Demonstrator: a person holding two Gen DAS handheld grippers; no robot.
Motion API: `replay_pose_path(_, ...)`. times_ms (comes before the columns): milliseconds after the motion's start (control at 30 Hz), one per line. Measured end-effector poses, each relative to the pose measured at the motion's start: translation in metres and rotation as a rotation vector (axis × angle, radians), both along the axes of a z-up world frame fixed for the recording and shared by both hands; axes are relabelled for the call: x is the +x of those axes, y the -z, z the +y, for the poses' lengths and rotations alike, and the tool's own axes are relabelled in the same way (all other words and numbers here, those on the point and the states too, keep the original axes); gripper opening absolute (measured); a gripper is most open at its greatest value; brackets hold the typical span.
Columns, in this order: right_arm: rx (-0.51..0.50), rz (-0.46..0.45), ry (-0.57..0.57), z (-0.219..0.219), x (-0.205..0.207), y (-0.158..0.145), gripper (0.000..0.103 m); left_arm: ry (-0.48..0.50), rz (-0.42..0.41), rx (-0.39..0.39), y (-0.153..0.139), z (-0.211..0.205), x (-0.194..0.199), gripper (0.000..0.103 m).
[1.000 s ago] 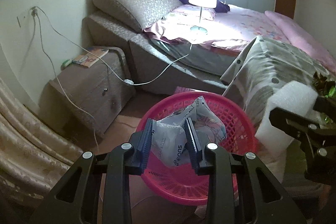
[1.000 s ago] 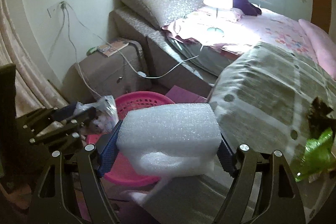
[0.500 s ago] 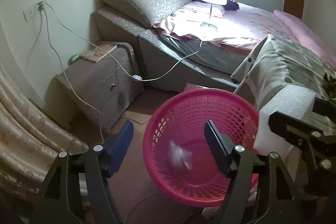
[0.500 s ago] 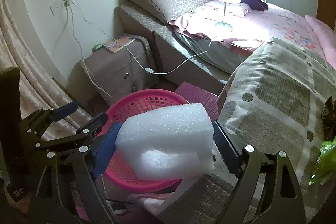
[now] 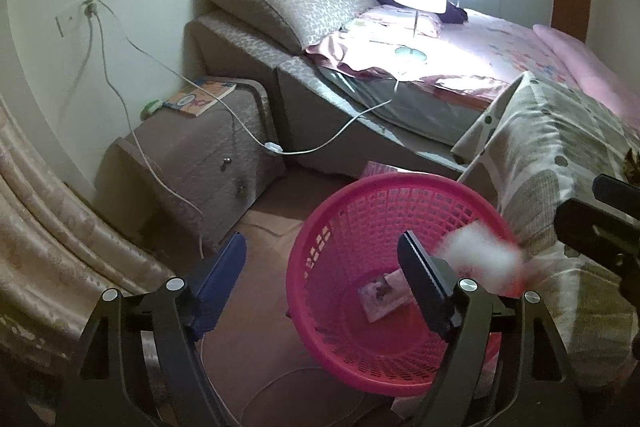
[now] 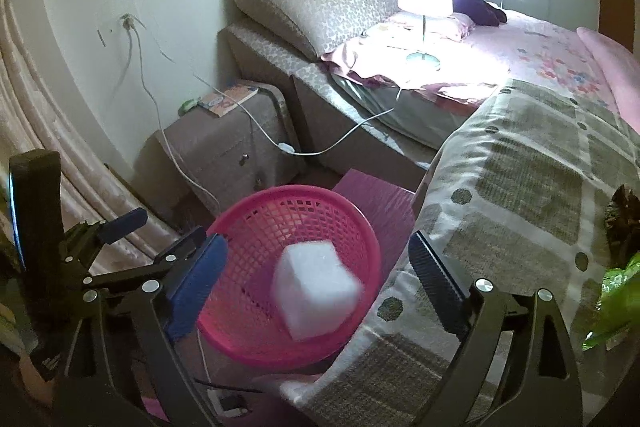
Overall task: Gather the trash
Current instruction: 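Carry the foam block and white bag to the pink basket and open both tools, then grasp the green snack bag with the left tool while the right tool moves to the bed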
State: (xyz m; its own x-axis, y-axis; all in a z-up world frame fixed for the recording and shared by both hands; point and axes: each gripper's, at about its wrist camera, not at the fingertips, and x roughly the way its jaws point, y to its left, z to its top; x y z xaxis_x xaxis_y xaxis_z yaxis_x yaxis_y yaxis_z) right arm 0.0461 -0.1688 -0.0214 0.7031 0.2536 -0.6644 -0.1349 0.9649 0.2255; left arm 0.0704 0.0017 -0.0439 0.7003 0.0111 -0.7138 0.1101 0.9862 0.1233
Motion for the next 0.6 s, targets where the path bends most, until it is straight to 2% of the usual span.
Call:
replay_pose_path(267,-0.005,-0.025,0.041,-0.011,-0.014,-0.002,0.089,0.031,-0.027,-0.003,-0.005,-0.008,-0.006,0.076)
replay_pose_path(600,-0.066,-0.05,0.181,-0.059,-0.061,0.001,0.089,0.159,-0.045,-0.043,-0.009,-0.035,-0.023,0.079)
